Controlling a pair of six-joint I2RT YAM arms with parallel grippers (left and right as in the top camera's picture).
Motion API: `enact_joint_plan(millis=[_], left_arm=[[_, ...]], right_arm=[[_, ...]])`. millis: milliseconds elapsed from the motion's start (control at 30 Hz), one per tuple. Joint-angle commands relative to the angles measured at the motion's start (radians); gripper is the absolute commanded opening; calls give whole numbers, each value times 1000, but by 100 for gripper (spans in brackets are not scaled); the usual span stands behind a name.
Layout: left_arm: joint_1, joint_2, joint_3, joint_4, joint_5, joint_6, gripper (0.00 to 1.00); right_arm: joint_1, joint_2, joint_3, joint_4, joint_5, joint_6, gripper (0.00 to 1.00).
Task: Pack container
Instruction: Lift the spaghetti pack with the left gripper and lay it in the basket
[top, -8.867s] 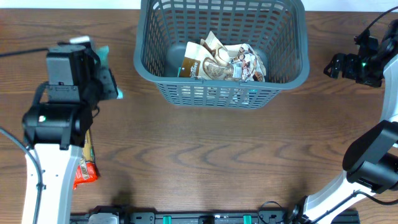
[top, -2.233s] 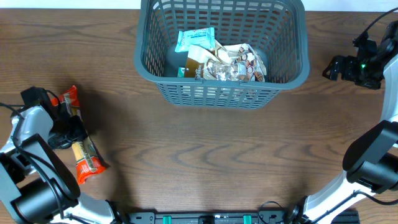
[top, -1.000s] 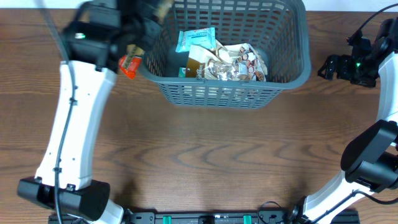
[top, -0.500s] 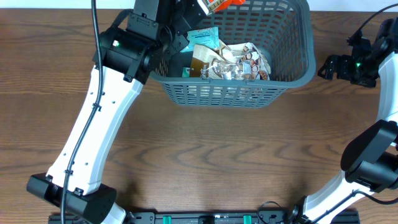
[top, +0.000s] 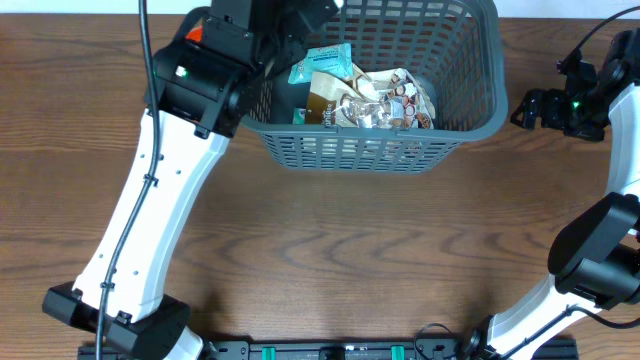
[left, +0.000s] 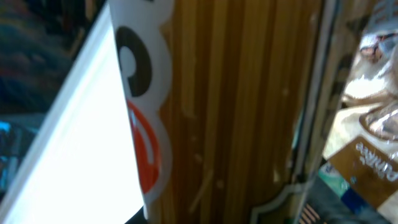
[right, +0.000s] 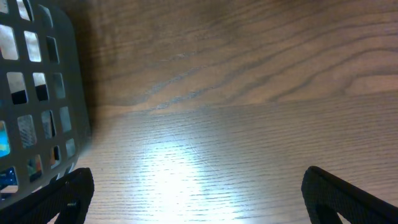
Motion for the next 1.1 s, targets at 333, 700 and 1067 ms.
enact_joint_plan(millis=[333,700,1067], left_arm=[[-107,68,53,106,87,258,6],[-85,287,53,154,123,258,6],[-39,358,53,107,124,257,8]], right_arm=[[7,3,-5,-11,-5,-14,99],[7,2,-5,-27,-5,-14,99],[7,2,-5,-31,-5,-14,99]])
